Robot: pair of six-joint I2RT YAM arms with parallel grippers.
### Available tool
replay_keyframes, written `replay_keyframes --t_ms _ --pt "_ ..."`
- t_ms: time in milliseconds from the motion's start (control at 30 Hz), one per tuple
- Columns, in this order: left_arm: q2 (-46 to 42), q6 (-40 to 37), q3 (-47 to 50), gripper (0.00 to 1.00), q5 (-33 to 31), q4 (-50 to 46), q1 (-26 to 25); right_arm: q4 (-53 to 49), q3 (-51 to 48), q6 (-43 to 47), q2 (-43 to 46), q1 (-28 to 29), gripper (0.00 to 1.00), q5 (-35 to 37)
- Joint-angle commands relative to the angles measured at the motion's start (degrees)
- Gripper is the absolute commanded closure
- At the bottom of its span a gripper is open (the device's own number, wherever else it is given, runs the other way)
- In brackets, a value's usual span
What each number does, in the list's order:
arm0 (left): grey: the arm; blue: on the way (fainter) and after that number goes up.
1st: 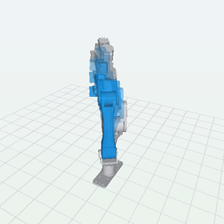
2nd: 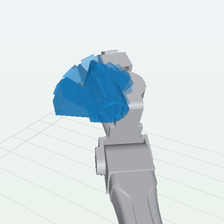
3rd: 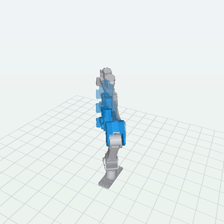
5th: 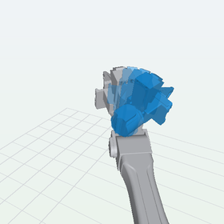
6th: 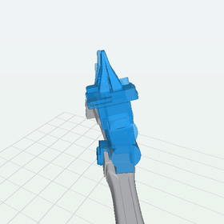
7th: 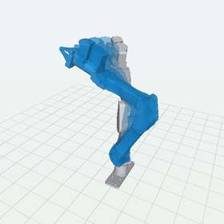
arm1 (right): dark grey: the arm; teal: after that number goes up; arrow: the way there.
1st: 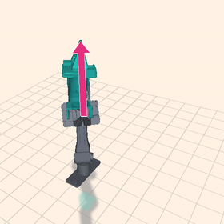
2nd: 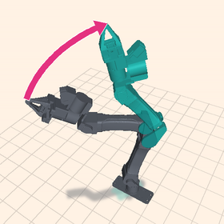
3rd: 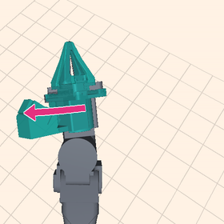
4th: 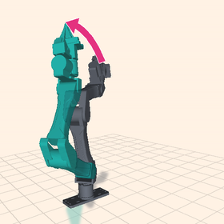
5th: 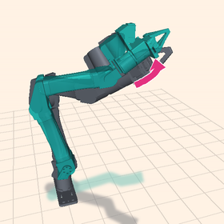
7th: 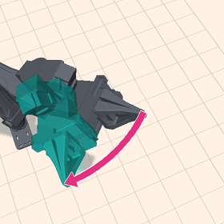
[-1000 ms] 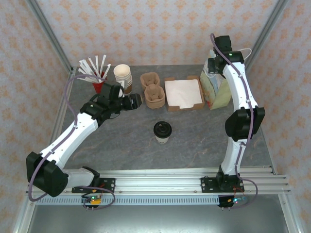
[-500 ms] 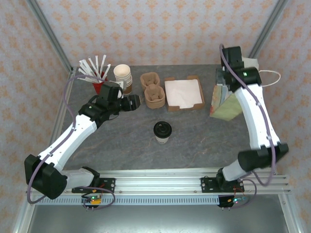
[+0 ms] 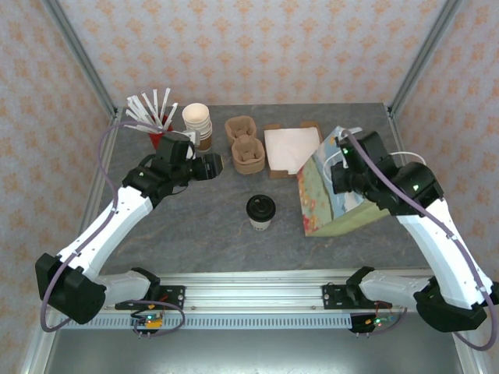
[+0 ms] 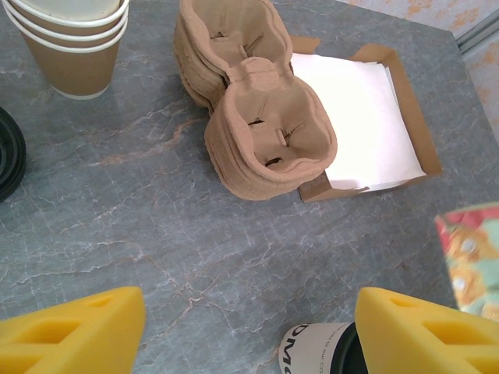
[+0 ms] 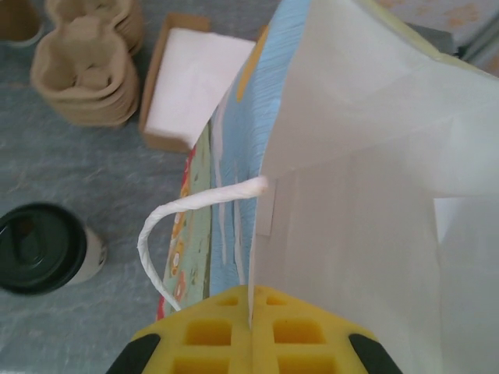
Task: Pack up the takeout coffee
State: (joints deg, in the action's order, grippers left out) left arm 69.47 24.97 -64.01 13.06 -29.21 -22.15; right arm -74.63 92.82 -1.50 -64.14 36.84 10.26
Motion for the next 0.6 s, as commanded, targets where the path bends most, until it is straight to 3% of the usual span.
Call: replay_keyframes --t_ms 0,567 --pt "-1.4 -0.4 0.6 0.27 -0.9 -1.3 -0.7 -3.3 -1.8 -2.1 -0.6 3.3 1.0 1.3" --pt "-1.4 0.2 1.2 0.27 -0.7 -0.7 -0.7 8.9 -10.6 2.9 -6.3 8.7 1.0 -1.7"
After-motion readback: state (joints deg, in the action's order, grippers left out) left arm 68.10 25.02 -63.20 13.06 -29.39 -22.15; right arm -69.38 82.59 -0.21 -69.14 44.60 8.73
